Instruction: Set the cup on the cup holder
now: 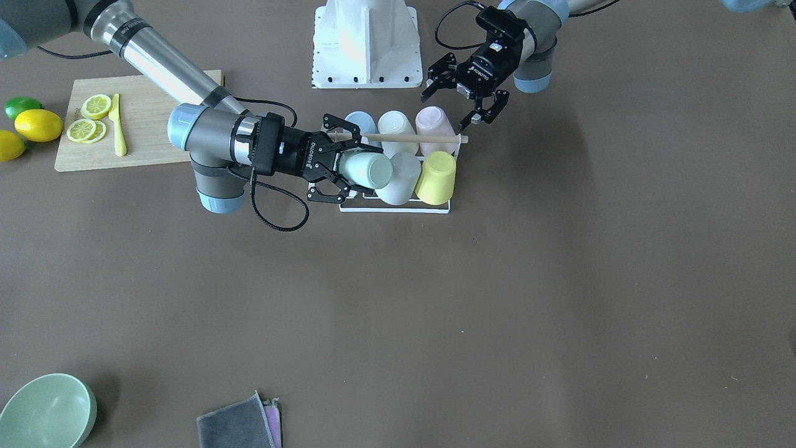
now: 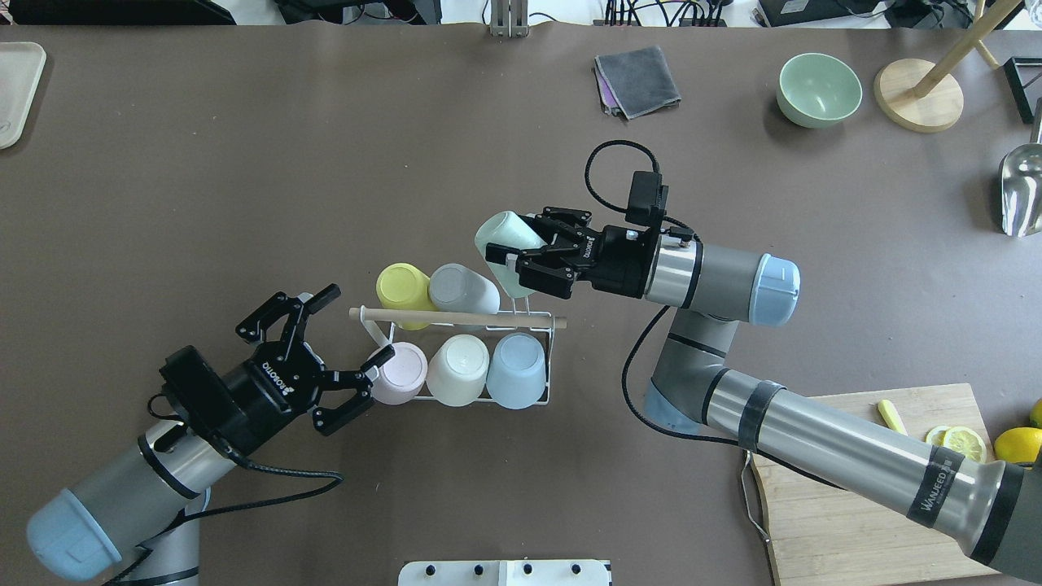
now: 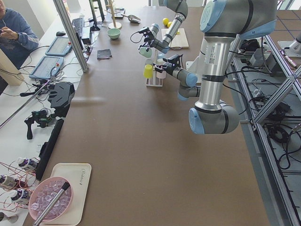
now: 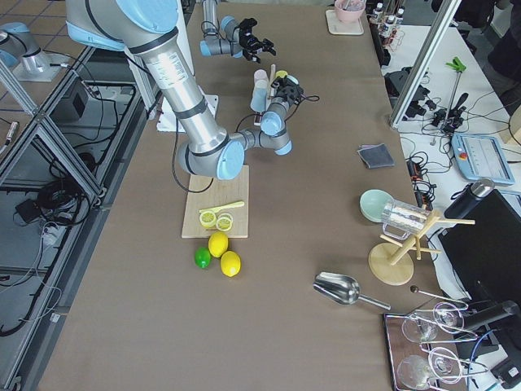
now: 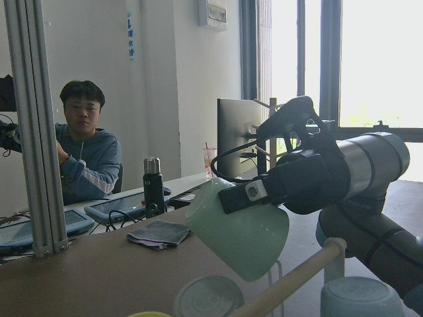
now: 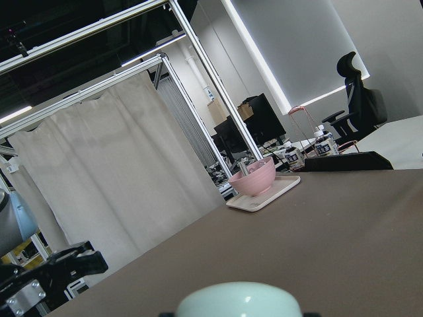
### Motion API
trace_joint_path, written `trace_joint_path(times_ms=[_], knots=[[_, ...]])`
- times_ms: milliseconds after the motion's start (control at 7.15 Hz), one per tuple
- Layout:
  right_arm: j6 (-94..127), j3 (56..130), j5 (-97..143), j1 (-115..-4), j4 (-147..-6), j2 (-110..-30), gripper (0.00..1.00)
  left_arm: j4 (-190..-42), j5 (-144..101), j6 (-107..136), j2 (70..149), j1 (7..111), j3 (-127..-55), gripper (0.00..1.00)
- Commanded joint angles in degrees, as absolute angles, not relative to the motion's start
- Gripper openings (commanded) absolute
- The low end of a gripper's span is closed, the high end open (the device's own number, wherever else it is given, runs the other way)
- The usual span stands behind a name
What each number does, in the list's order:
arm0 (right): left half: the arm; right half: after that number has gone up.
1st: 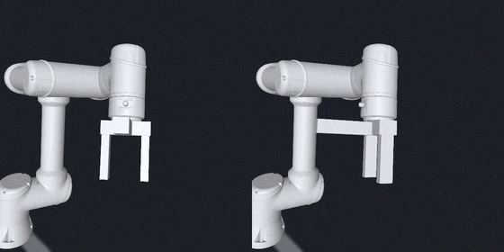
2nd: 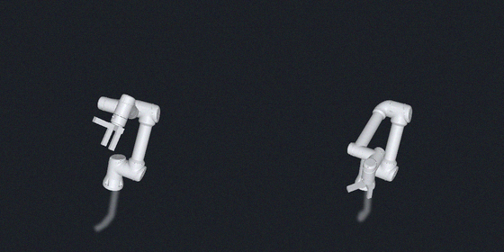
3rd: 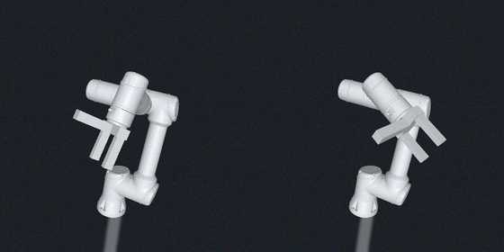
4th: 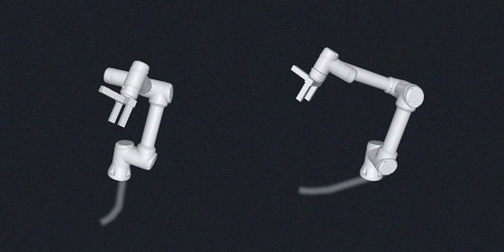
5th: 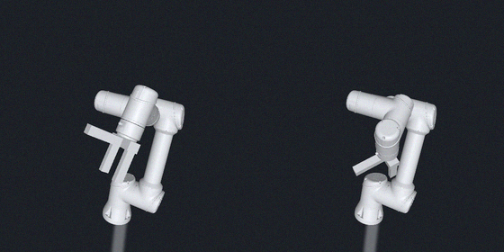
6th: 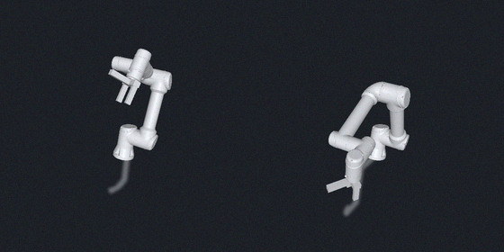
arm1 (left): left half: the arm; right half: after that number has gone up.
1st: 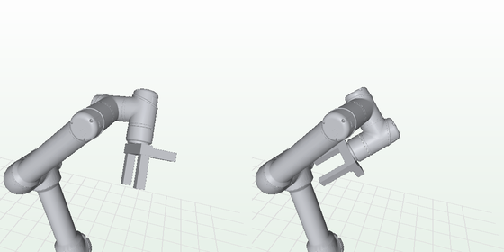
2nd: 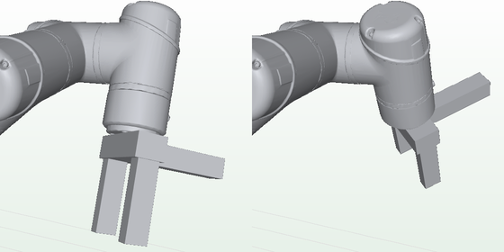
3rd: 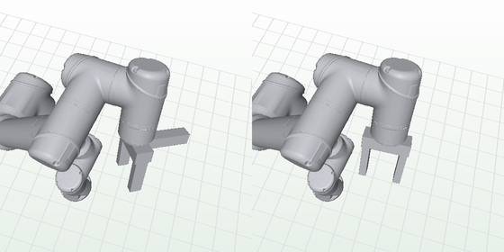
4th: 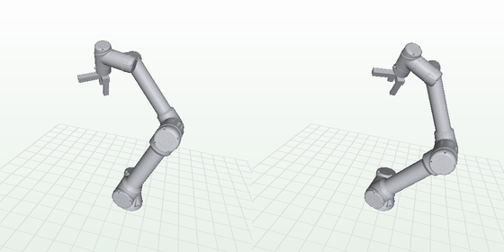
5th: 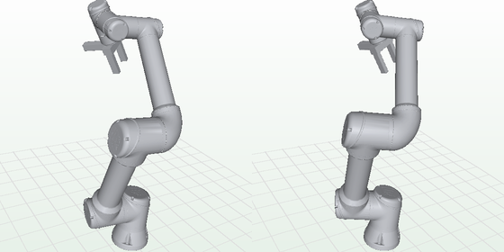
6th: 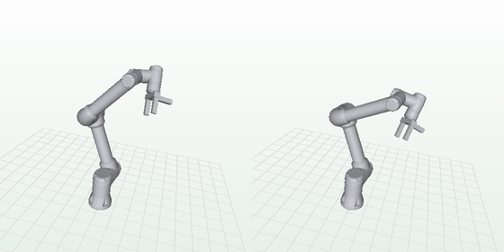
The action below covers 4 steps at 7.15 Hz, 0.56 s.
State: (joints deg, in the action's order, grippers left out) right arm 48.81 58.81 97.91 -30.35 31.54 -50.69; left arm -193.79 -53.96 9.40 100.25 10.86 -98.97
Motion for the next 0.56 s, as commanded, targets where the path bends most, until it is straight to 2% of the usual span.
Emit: trace_joint_path(times_ms=[0,420], knots=[[48.78,58.89,97.91,-29.89,32.95,-51.15,0.00,-187.42,-55.28,9.67,95.90,17.89,-104.75,0.97],[49.22,58.80,97.74,-29.71,33.13,-51.24,0.00,-165.05,-72.18,19.93,95.62,35.62,-105.47,0.97]])
